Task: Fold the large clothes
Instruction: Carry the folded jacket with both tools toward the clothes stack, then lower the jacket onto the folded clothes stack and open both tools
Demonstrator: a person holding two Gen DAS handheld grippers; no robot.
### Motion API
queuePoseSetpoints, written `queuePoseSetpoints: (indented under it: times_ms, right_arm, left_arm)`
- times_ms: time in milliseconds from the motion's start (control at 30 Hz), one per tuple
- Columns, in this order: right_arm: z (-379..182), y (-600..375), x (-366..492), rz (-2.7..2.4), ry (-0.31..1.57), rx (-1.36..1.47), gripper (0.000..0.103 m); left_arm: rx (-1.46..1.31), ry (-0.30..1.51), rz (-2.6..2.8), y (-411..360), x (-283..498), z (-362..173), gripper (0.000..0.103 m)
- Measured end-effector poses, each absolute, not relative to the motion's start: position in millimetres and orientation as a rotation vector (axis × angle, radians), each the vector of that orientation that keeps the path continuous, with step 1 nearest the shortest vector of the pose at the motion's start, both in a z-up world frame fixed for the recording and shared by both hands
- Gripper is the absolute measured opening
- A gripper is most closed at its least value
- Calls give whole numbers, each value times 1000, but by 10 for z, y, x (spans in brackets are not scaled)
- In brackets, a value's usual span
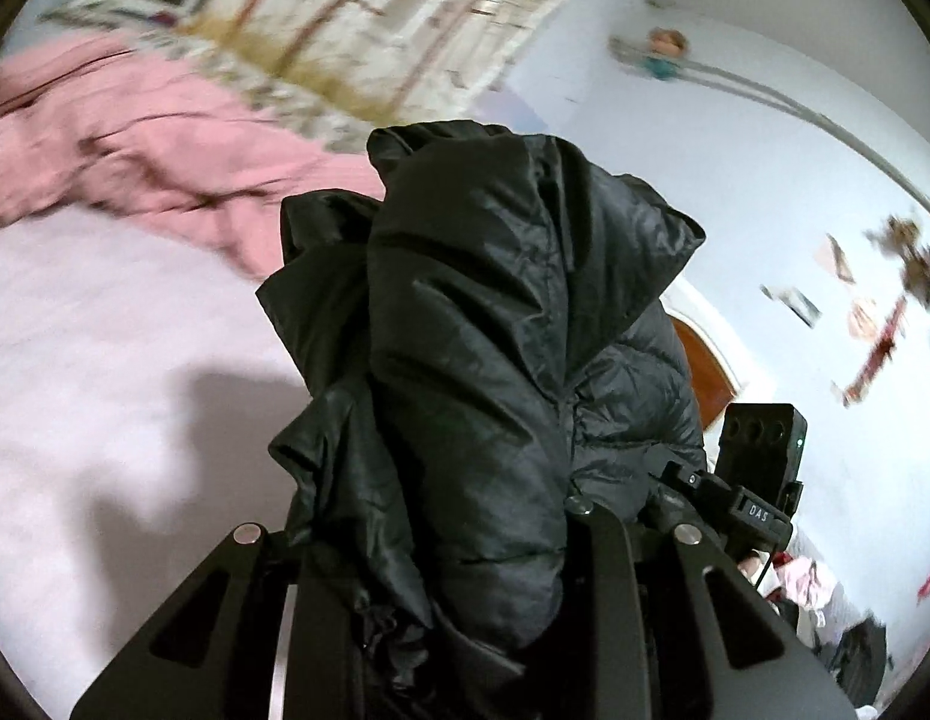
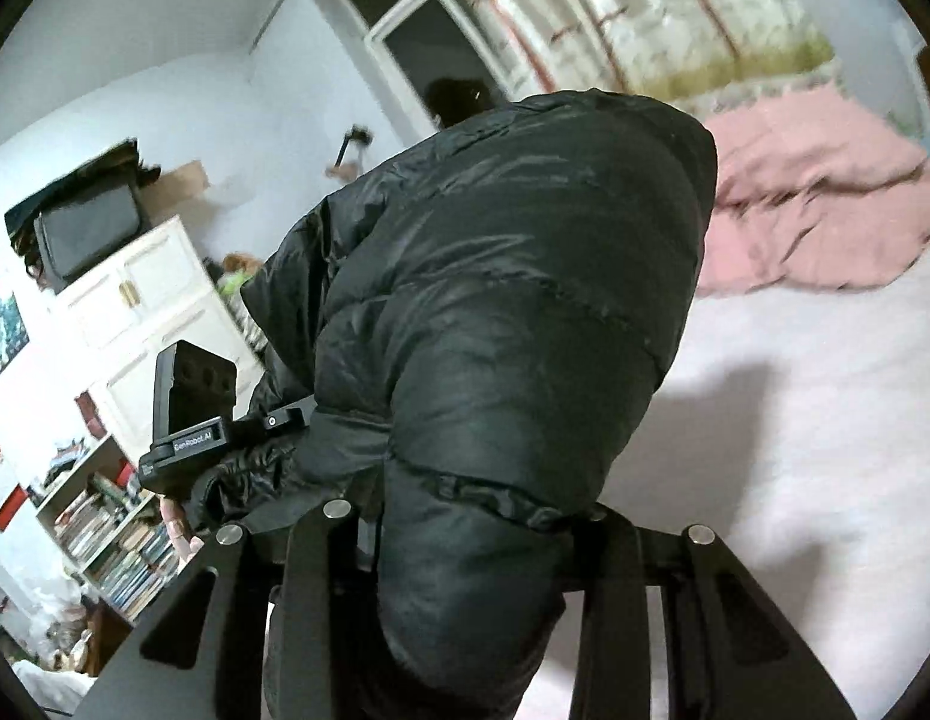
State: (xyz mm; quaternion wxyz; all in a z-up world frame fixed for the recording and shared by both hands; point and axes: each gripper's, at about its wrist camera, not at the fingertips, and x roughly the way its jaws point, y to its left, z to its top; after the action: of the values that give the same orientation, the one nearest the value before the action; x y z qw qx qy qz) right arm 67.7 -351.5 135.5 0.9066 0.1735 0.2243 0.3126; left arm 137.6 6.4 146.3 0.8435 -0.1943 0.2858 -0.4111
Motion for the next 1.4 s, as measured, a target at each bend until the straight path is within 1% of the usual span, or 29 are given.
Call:
queuePoseSetpoints:
  times_ms: [167, 400, 533, 600, 767, 833, 967, 1067, 1100, 1133, 1167, 1200, 1233, 1333, 1400]
  right_arm:
    - [1604, -4600, 484, 537, 370, 352, 38]
    - [1700, -6086, 394, 351, 256, 379, 38]
    - [1663, -6968, 407, 254, 211, 443, 40]
    - [1502, -7342, 414, 201, 217, 473, 40]
    - [1031, -7775, 544, 148, 269, 510, 40]
    - [948, -7931, 581, 112, 242, 529, 40]
    - [939, -8117, 695, 47, 181, 571, 41]
    - [871, -8320, 928, -10, 237, 562, 45]
    - [798, -8375, 1010, -22, 270, 575, 49]
    - [729, -8442, 1054, -36, 287, 585, 58]
    - [644, -8491, 1079, -57, 294, 601, 63]
    - [573, -8506, 1076, -88, 294, 621, 76]
    - [541, -8513, 1060, -117, 288, 629, 85]
    - [548, -8444, 998, -167, 256, 632, 88]
    - [647, -8329, 940, -272, 230, 581, 93]
  left_arm:
    - [-325, 563, -1003, -956, 1604, 1703, 25]
    - [-318, 588, -1163, -2640, 2141, 1891, 26]
    - [-302, 607, -1230, -3499, 2220, 1819, 26]
    - [-300, 628, -1239, -3754, 2183, 1647, 26]
    - [-290, 711, -1242, -4202, 2290, 1192, 26]
    - [-279, 716, -1254, -4444, 2338, 1132, 26]
    - [-254, 670, -1243, -4877, 2443, 1222, 28]
    - [-294, 759, -1188, -5074, 2709, 1048, 36]
    - [-307, 790, -1158, -5085, 2754, 947, 45]
    - [-324, 803, -1131, -5075, 2767, 842, 59]
    - [-334, 809, -1100, -5051, 2759, 755, 68]
    - [-330, 807, -1066, -5025, 2745, 713, 81]
    - [-318, 786, -1042, -4972, 2717, 711, 87]
    - [-240, 687, -994, -4794, 2577, 861, 89]
    - [-190, 616, -949, -4647, 2444, 992, 92]
